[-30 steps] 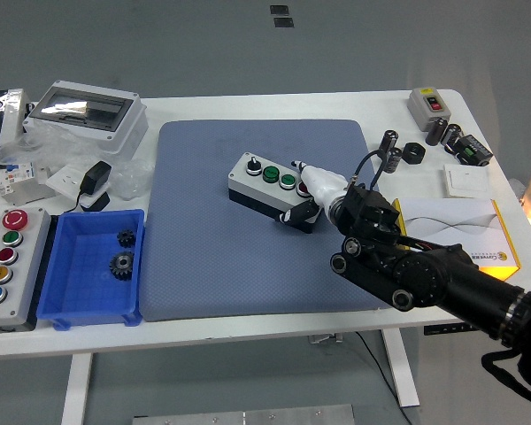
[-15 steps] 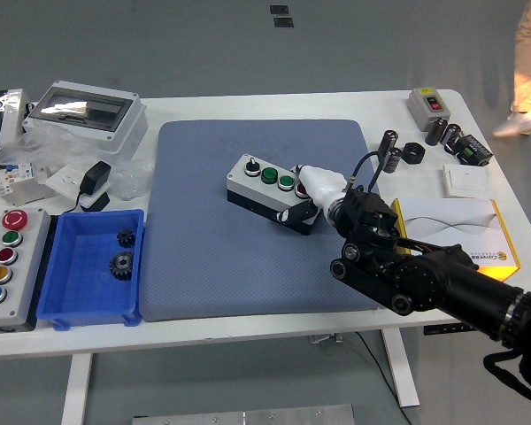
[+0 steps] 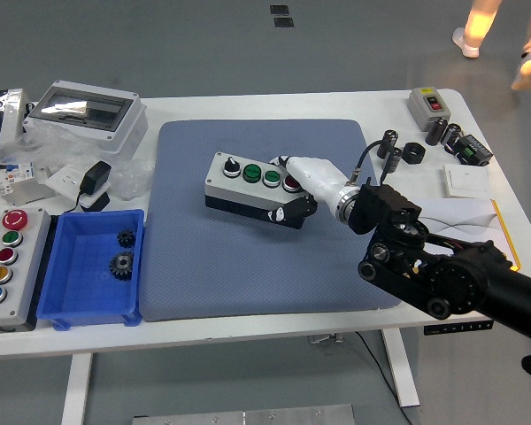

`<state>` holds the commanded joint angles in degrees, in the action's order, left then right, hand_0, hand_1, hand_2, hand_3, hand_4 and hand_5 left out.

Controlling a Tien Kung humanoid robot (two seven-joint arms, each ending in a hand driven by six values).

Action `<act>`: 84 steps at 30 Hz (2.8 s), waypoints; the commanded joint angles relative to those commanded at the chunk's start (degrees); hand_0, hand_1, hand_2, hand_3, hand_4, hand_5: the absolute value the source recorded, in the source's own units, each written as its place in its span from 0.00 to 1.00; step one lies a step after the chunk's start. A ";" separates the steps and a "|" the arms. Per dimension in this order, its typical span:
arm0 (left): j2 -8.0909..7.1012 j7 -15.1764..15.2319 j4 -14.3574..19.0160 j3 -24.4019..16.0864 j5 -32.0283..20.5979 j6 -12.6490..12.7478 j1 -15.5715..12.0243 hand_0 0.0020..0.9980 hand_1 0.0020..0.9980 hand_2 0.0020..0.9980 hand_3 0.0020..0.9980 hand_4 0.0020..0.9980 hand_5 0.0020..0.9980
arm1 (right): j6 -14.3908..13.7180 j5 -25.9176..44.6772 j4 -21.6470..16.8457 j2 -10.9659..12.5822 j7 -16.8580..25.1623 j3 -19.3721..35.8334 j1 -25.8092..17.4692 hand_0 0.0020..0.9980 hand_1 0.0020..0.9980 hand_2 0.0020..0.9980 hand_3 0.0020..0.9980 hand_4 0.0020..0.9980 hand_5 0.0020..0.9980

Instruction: Pick up the button,place it on the desk,press the button,press the button

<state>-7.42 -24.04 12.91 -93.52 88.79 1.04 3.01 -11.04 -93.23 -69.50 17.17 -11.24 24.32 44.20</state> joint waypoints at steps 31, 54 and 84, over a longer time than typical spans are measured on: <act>0.39 -0.06 0.08 -1.11 1.74 -0.15 0.20 0.67 0.63 0.57 0.60 0.65 0.24 | -2.45 -5.10 -2.07 6.84 9.24 -7.69 -2.54 0.60 0.59 0.58 0.53 0.00 0.00; 0.30 -0.02 0.06 -0.98 1.59 -0.16 0.15 0.67 0.63 0.57 0.60 0.65 0.24 | -0.47 -0.35 -2.55 7.36 8.34 -7.66 -2.89 0.87 0.81 0.82 0.87 0.15 0.07; 0.29 -0.16 0.08 -0.69 1.38 -0.20 0.00 0.67 0.63 0.57 0.60 0.64 0.23 | 3.74 9.93 -4.77 9.85 9.09 -6.74 -2.18 0.91 0.86 0.86 0.93 0.21 0.02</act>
<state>-7.14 -24.20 12.98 -94.20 90.17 0.83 3.01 -7.30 -83.30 -74.26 27.02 -2.14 17.58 42.03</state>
